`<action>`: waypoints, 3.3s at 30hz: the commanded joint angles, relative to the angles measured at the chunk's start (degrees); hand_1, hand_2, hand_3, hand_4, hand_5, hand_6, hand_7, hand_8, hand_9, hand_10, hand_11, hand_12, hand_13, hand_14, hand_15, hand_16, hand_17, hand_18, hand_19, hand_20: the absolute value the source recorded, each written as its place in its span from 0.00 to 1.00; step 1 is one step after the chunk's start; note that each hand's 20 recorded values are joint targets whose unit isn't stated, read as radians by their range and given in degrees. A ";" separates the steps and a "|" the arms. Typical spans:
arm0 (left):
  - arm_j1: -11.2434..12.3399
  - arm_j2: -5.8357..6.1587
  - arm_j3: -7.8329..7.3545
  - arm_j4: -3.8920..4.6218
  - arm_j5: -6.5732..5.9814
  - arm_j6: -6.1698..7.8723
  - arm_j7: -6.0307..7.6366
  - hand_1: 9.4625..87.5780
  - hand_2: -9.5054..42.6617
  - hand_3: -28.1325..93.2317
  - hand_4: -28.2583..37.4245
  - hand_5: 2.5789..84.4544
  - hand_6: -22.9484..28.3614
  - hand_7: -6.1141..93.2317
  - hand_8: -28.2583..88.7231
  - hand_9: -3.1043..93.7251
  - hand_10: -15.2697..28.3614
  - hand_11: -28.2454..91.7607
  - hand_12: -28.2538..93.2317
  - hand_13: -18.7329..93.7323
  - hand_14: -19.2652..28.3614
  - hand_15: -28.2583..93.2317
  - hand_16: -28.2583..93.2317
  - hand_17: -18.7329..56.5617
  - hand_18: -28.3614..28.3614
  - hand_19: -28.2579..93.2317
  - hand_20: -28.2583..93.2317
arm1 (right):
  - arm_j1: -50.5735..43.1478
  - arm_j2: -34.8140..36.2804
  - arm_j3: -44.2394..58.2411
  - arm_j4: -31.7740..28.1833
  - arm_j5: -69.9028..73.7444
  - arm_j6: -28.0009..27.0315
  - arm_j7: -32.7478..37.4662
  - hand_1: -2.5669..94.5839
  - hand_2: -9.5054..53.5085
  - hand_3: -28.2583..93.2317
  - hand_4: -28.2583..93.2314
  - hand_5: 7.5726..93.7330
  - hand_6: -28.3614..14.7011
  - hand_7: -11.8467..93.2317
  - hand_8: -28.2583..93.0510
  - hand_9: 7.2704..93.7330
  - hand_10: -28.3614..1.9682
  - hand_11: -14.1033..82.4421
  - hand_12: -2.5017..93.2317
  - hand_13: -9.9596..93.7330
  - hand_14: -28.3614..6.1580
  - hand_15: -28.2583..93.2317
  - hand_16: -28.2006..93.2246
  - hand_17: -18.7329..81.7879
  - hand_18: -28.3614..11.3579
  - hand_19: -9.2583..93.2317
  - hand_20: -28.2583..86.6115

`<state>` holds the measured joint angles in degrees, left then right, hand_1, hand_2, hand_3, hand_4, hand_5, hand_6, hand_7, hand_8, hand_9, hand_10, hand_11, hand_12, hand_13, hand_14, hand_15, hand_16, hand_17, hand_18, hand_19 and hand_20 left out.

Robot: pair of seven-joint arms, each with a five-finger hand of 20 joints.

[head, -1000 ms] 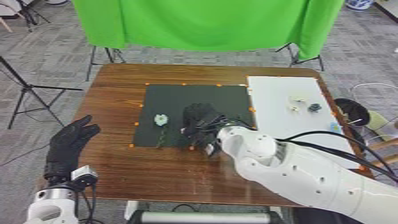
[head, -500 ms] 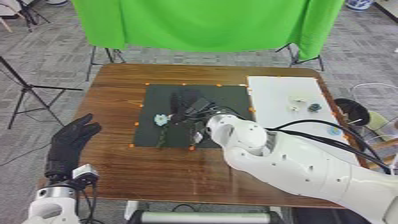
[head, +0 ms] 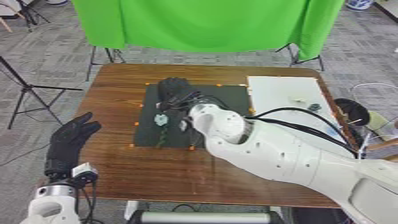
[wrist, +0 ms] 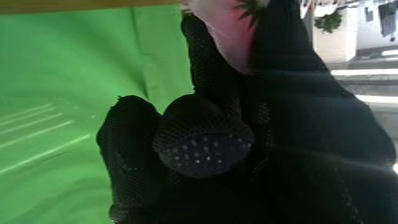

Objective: Arrange flowers

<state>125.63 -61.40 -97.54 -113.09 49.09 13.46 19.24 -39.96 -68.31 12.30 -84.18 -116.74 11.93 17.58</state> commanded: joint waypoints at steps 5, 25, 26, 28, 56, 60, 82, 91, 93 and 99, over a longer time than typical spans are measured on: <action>-1.29 0.35 0.84 0.79 -0.32 -0.74 0.02 0.18 0.00 0.84 0.04 0.59 0.44 0.25 0.17 0.57 0.64 0.42 0.35 0.53 0.73 0.40 0.23 0.36 0.69 0.31 0.39 | 0.97 -3.76 -2.24 4.22 -4.82 2.70 2.13 0.64 0.00 0.76 0.05 0.80 0.79 0.34 0.21 0.89 0.71 0.16 0.25 1.00 0.80 0.76 0.44 0.86 0.40 1.00 0.76; -1.50 0.17 1.14 0.98 -0.37 -0.94 -0.09 0.17 0.00 0.84 0.03 0.59 0.44 0.25 0.17 0.57 0.64 0.42 0.35 0.53 0.73 0.40 0.23 0.35 0.69 0.31 0.39 | 0.57 -4.56 -1.91 6.45 -6.48 0.10 6.10 0.61 0.00 0.76 0.06 0.77 0.77 0.33 0.21 0.85 0.68 0.19 0.22 1.00 0.80 0.76 0.44 0.86 0.40 1.00 0.76; -1.47 0.15 1.14 0.96 -0.39 -0.97 -0.04 0.17 0.00 0.84 0.03 0.59 0.44 0.25 0.17 0.57 0.64 0.42 0.35 0.53 0.73 0.40 0.23 0.35 0.69 0.31 0.39 | 0.55 -4.64 -1.89 6.48 -6.58 0.26 6.01 0.60 0.00 0.76 0.07 0.76 0.76 0.33 0.21 0.84 0.67 0.20 0.21 1.00 0.80 0.76 0.44 0.86 0.39 1.00 0.75; -1.52 0.13 1.19 0.93 -0.36 -0.91 -0.14 0.18 0.00 0.84 0.03 0.59 0.44 0.25 0.17 0.57 0.64 0.42 0.35 0.53 0.73 0.40 0.23 0.35 0.69 0.31 0.39 | 0.36 -4.63 -1.60 6.10 -6.45 -0.45 6.07 0.59 0.00 0.76 0.07 0.74 0.75 0.33 0.21 0.81 0.66 0.22 0.19 1.00 0.80 0.75 0.45 0.86 0.39 1.00 0.75; -0.86 -0.18 0.62 0.56 -0.30 -0.60 -0.09 0.18 0.00 0.84 0.04 0.59 0.44 0.25 0.17 0.57 0.64 0.42 0.35 0.53 0.73 0.40 0.23 0.35 0.69 0.31 0.39 | 2.31 -0.91 0.93 0.03 -6.50 -5.74 6.67 0.52 0.00 0.81 0.07 0.62 0.77 0.32 0.19 0.65 0.58 0.24 0.15 0.99 0.81 0.72 0.47 0.84 0.42 1.00 0.71; 0.13 -0.51 0.10 0.13 -0.25 -0.48 -0.20 0.18 0.00 0.84 0.04 0.59 0.44 0.25 0.17 0.57 0.64 0.42 0.35 0.53 0.73 0.40 0.23 0.35 0.69 0.31 0.39 | 1.95 4.71 6.64 -8.18 -5.71 -6.54 6.37 0.50 0.00 0.82 0.07 0.60 0.78 0.31 0.17 0.64 0.58 0.23 0.15 0.99 0.81 0.72 0.47 0.84 0.42 1.00 0.71; 0.95 -0.90 -0.71 0.06 -0.04 -1.07 -0.39 0.18 0.00 0.84 0.04 0.59 0.44 0.25 0.17 0.57 0.64 0.42 0.35 0.53 0.73 0.40 0.23 0.35 0.69 0.31 0.39 | -57.46 32.95 75.29 -33.41 -2.38 -9.21 14.17 0.21 0.00 0.73 0.10 0.45 0.65 0.19 0.18 0.53 0.41 0.22 0.17 0.90 0.64 0.74 0.45 0.74 0.27 1.00 0.70; 0.44 -0.74 -0.18 0.41 0.18 -1.35 -0.43 0.18 0.00 0.84 0.03 0.59 0.43 0.25 0.17 0.57 0.64 0.42 0.35 0.53 0.73 0.40 0.23 0.35 0.69 0.31 0.39 | -64.59 33.04 81.84 -28.11 -6.12 -13.13 20.20 0.20 0.00 0.73 0.11 0.45 0.64 0.19 0.18 0.53 0.40 0.22 0.17 0.90 0.63 0.74 0.45 0.74 0.26 1.00 0.70; 0.31 -0.57 -0.21 0.50 0.23 -1.54 -0.33 0.18 0.00 0.84 0.03 0.59 0.42 0.25 0.17 0.57 0.63 0.42 0.35 0.53 0.73 0.40 0.23 0.35 0.69 0.31 0.39 | -65.08 32.91 81.76 -26.55 -6.35 -13.39 21.28 0.21 0.00 0.73 0.11 0.44 0.64 0.19 0.18 0.52 0.40 0.21 0.17 0.89 0.61 0.74 0.45 0.73 0.25 1.00 0.69; 0.11 -0.61 -0.36 0.55 0.11 -1.56 -0.06 0.18 0.00 0.84 0.04 0.60 0.41 0.26 0.16 0.56 0.63 0.42 0.35 0.53 0.73 0.40 0.23 0.35 0.69 0.31 0.39 | -65.25 32.74 80.20 -23.21 -5.83 -14.98 22.53 0.21 0.00 0.73 0.11 0.44 0.65 0.19 0.18 0.52 0.39 0.22 0.18 0.89 0.61 0.74 0.45 0.73 0.25 1.00 0.69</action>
<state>125.68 -61.93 -97.96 -112.80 49.13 12.66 19.10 -104.06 -35.64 94.48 -110.06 -122.22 -1.17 39.17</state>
